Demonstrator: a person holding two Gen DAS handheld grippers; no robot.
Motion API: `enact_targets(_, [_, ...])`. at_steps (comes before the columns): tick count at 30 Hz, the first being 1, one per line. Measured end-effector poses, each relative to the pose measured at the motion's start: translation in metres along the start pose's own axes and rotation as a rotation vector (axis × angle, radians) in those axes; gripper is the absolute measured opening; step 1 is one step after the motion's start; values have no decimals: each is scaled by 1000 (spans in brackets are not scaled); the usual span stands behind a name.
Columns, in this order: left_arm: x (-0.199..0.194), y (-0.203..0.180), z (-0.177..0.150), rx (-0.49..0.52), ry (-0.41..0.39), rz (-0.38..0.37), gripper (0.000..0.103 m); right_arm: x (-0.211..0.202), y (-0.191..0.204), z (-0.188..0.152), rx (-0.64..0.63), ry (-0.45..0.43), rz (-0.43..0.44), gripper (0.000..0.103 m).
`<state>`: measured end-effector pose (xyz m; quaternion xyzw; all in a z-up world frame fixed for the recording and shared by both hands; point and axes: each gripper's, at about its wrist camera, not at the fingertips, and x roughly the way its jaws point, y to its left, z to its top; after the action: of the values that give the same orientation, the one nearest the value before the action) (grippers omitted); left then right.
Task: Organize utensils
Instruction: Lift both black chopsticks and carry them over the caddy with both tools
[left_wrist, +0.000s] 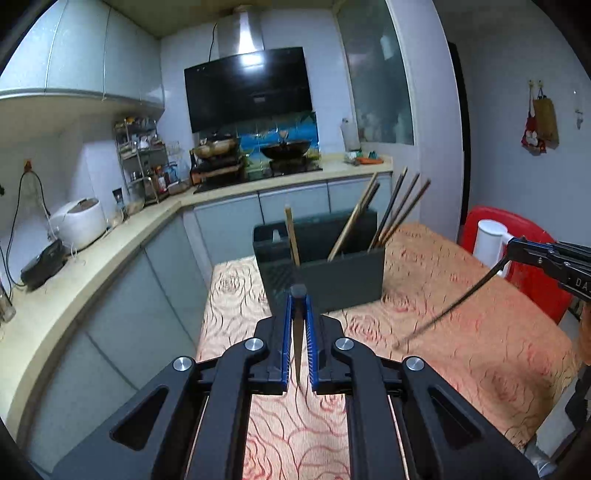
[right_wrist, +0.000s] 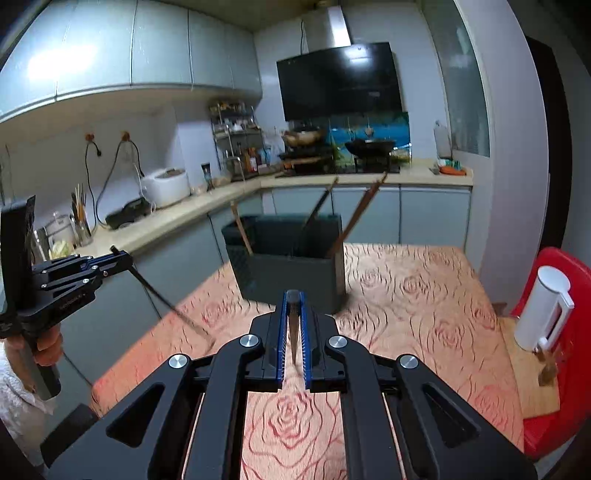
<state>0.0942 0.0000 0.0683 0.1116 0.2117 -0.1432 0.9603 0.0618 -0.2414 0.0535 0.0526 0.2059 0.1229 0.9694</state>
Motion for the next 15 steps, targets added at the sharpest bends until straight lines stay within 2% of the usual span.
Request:
enact_targets(7, [4,7,27,-26,3,-41,7,9,-3,26,6,3,23,7])
enact_targets(15, [15,20,38,-69,28,-55,7,20,-4,42,-5,17,30,7])
